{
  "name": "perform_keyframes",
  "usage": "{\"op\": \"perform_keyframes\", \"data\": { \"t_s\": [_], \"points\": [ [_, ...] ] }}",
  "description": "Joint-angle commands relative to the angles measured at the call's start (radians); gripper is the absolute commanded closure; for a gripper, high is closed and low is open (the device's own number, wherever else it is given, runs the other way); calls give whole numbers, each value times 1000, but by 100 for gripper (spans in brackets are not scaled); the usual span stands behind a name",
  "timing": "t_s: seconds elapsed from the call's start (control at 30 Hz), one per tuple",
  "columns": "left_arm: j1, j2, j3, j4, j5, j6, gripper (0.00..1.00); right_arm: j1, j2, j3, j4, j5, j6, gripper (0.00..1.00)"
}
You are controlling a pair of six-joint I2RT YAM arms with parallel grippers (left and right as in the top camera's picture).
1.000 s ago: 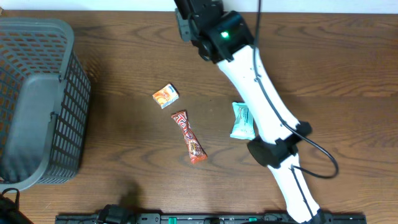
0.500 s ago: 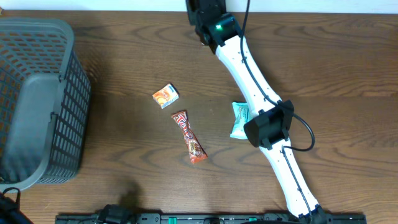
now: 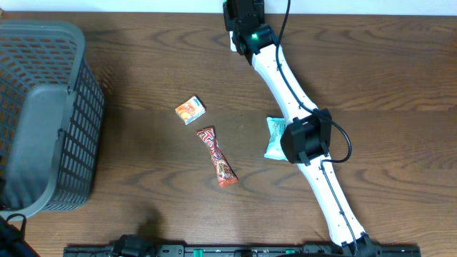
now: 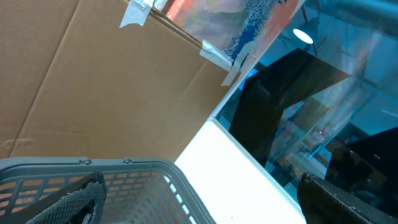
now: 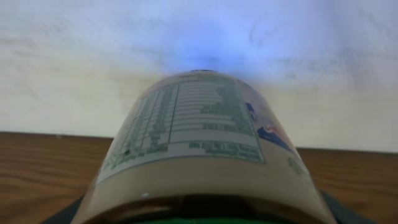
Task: Scan the item barcode
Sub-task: 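Carry the bottle off to the right edge of the table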
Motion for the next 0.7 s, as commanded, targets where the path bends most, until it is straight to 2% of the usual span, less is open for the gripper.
{"op": "perform_keyframes", "data": {
  "t_s": [0.0, 0.2, 0.4, 0.67],
  "points": [
    [5, 2, -7, 1, 7, -6, 2, 10, -10, 15, 13, -18, -8, 53],
    [5, 2, -7, 1, 8, -6, 2, 7, -10, 8, -29, -31, -8, 55],
    [5, 2, -7, 1, 8, -6, 2, 15, -21, 9, -72, -31, -17, 50],
    [5, 2, -7, 2, 8, -6, 2, 24, -151, 9, -274, 10, -77, 52]
  ]
}}
